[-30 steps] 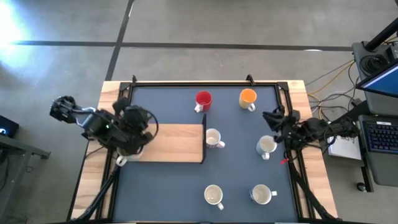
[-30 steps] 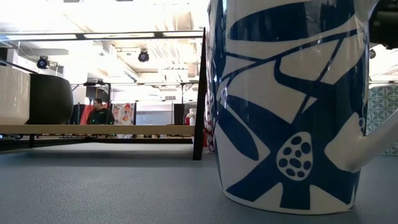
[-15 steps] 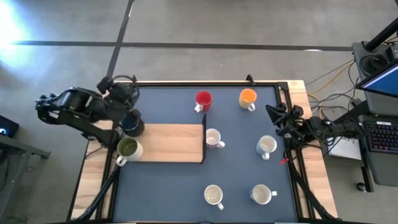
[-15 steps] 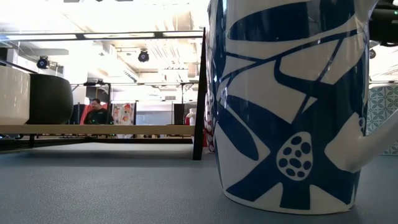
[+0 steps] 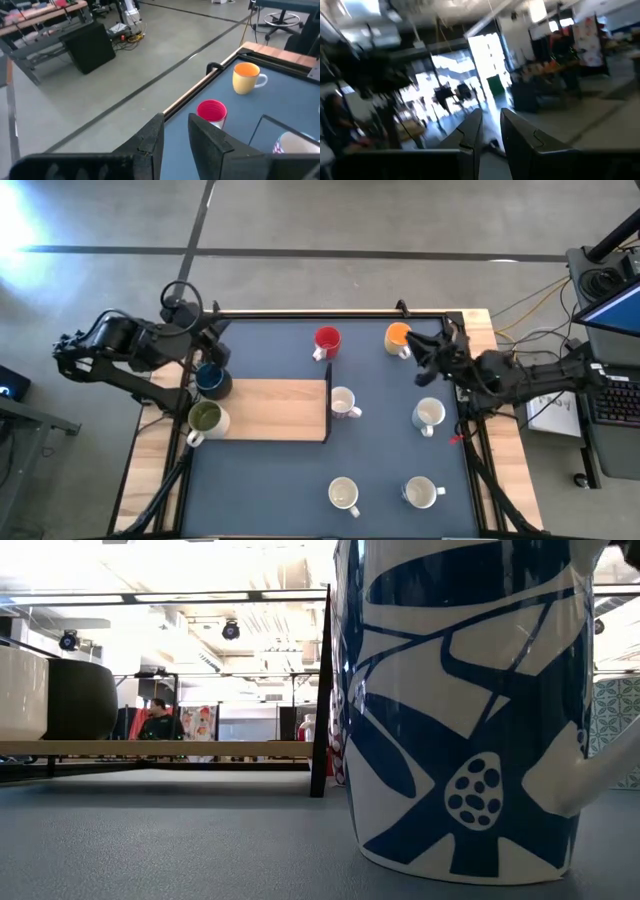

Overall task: Place coffee mugs
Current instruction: Put the red mug on the shelf

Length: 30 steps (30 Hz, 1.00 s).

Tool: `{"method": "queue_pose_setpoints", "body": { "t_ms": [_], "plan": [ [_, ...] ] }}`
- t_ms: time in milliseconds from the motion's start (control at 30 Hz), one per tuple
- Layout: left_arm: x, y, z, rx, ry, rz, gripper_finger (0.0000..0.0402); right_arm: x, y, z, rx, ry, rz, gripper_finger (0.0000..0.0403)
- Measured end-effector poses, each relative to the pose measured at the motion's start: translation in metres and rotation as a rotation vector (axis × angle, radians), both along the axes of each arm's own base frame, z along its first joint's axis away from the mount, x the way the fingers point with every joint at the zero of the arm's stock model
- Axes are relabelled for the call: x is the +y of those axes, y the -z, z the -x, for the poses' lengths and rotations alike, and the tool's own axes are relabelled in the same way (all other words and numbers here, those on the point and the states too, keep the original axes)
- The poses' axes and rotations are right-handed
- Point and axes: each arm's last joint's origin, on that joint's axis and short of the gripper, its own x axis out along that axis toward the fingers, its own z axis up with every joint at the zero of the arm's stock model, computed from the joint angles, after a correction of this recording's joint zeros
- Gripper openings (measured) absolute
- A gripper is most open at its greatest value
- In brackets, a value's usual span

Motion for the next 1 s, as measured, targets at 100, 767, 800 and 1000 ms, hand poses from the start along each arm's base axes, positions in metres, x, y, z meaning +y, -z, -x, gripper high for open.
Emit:
{"method": "queue_pose_setpoints", "body": {
  "t_ms": [100,767,800,1000],
  "plan": [
    [-0.001,0.002,-0.004,-0.005,-0.009,0.012,0.0071,0.002,-0.009,-0.008,0.191,-0.049,0.074,0.0059],
    [-0.004,0.013,-0.009,0.024,0.012,0.172,0.0071,-0.039,-0.048,-0.064,0.679,0.003,-0.191,0.0059],
    [-0.004,0.013,-0.009,0.023,0.006,0.178,0.0071,-0.044,-0.047,-0.067,0.691,0.026,-0.217,0.0059],
    [-0.004,0.014,-0.009,0.016,-0.003,0.188,0.0071,-0.078,-0.043,-0.087,0.728,0.117,-0.323,0.0052]
  ]
}}
